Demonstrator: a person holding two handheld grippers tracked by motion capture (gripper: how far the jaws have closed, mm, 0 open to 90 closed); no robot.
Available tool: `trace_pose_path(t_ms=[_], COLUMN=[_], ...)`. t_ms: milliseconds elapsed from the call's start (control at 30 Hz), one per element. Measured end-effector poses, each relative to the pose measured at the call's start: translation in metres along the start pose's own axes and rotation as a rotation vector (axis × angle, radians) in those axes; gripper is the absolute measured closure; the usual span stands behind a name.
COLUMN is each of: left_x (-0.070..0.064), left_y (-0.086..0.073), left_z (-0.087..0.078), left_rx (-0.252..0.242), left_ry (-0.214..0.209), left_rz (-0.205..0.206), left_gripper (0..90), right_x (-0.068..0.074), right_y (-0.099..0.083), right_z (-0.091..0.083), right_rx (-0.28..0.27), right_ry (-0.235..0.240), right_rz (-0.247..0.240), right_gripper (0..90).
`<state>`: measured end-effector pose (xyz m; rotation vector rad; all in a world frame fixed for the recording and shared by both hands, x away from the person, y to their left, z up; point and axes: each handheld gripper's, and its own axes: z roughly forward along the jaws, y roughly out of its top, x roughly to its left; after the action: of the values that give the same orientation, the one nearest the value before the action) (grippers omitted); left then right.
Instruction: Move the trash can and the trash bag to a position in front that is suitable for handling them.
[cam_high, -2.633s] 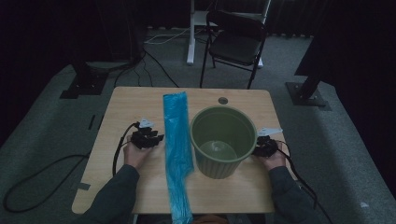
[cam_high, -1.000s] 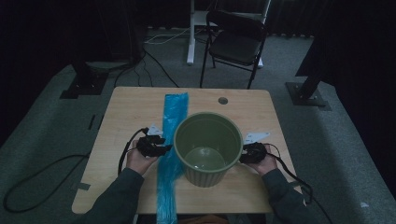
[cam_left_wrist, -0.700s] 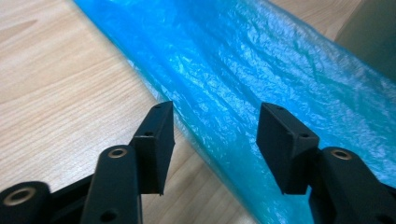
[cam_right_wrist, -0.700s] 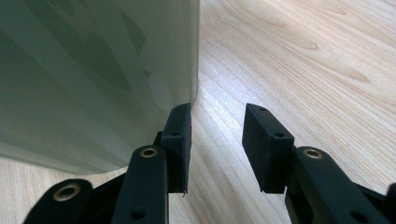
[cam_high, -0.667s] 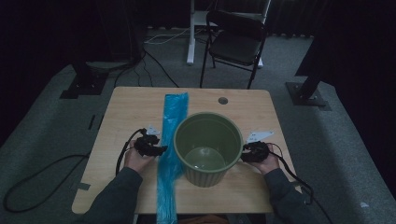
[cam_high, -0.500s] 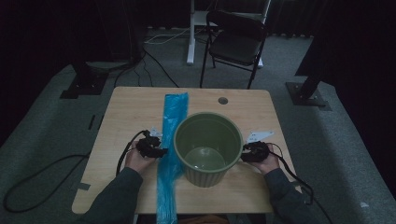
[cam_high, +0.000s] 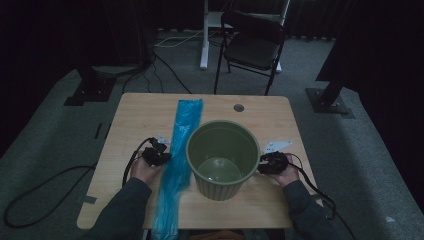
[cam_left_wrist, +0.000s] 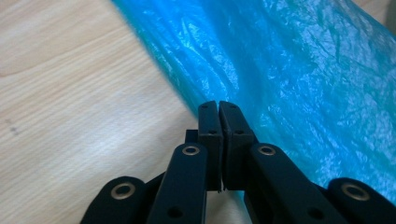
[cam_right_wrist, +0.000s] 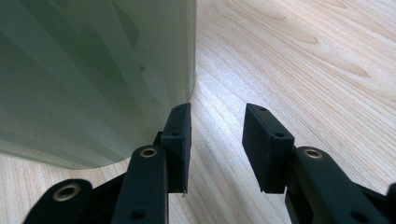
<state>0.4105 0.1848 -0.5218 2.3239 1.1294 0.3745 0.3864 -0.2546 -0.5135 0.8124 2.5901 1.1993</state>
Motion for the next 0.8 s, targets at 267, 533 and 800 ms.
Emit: trace_pose_path(t_ms=[267,533,800], left_x=[0.017,0.046,0.058], left_y=[0.007,0.012,0.019], left_z=[0.003,0.007,-0.004], left_rx=[0.021,0.030,-0.045], left_ry=[0.087,0.143,0.096], left_rz=[0.001,-0.030,-0.118], left_gripper=[88.6,85.4,61.3], right_x=[-0.001,-0.002,-0.003], right_y=[-0.001,-0.003,-0.003], right_z=[0.002,0.003,0.004], right_rx=[0.012,0.016,0.022], right_ry=[0.001,-0.001,-0.002], right_rz=[0.003,0.011,0.011], right_gripper=[62.3,62.6,62.6])
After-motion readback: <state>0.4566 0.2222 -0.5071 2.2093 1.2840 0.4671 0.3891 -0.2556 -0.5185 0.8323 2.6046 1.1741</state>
